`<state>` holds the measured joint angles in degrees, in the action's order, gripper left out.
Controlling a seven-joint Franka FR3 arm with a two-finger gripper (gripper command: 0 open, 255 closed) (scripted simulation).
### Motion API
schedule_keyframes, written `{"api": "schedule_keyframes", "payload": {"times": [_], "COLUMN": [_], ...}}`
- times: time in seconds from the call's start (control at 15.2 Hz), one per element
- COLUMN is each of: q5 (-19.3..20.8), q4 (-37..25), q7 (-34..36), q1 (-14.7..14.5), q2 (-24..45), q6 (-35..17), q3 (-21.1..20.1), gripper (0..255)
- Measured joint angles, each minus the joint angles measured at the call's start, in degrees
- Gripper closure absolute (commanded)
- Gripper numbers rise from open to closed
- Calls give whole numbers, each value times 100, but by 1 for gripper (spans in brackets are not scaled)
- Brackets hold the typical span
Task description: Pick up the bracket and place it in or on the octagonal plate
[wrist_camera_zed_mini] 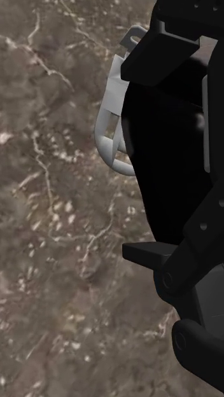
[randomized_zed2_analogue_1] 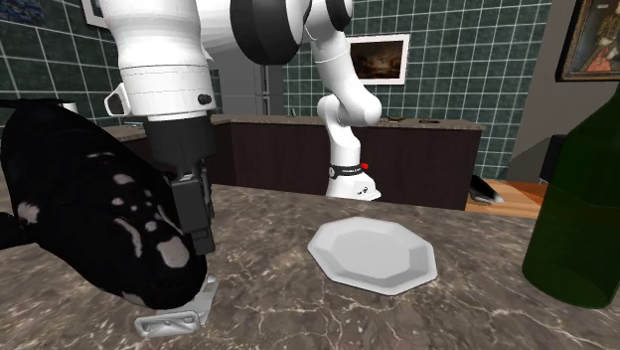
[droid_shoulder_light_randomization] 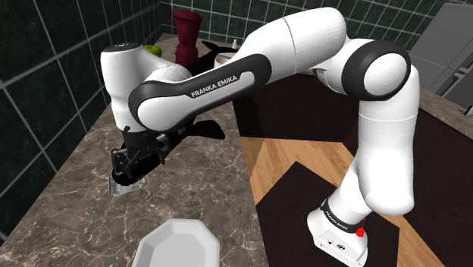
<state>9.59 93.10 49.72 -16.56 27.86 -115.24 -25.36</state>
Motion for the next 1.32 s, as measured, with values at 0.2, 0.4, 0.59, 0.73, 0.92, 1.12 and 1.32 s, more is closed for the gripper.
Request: {"api": "schedule_keyframes", "payload": {"times": [0.2, 0.4, 0.59, 0.73, 0.92, 1.12, 1.32], "q5": [7, 4, 7, 10, 13, 89, 501], "q4": [-9, 4, 13, -14, -37, -188, -1016], "q7": [9, 5, 5, 9, 10, -209, -1662], "q1": [-7, 1, 13, 3, -4, -17, -95], "q2": [16, 11, 9, 27, 42, 150, 766], "q6": [0, -15, -24, -12, 1, 51, 312], "q3": [1, 1, 11, 11, 10, -22, -213], "gripper": [0, 255, 255, 255, 255, 0, 0]}}
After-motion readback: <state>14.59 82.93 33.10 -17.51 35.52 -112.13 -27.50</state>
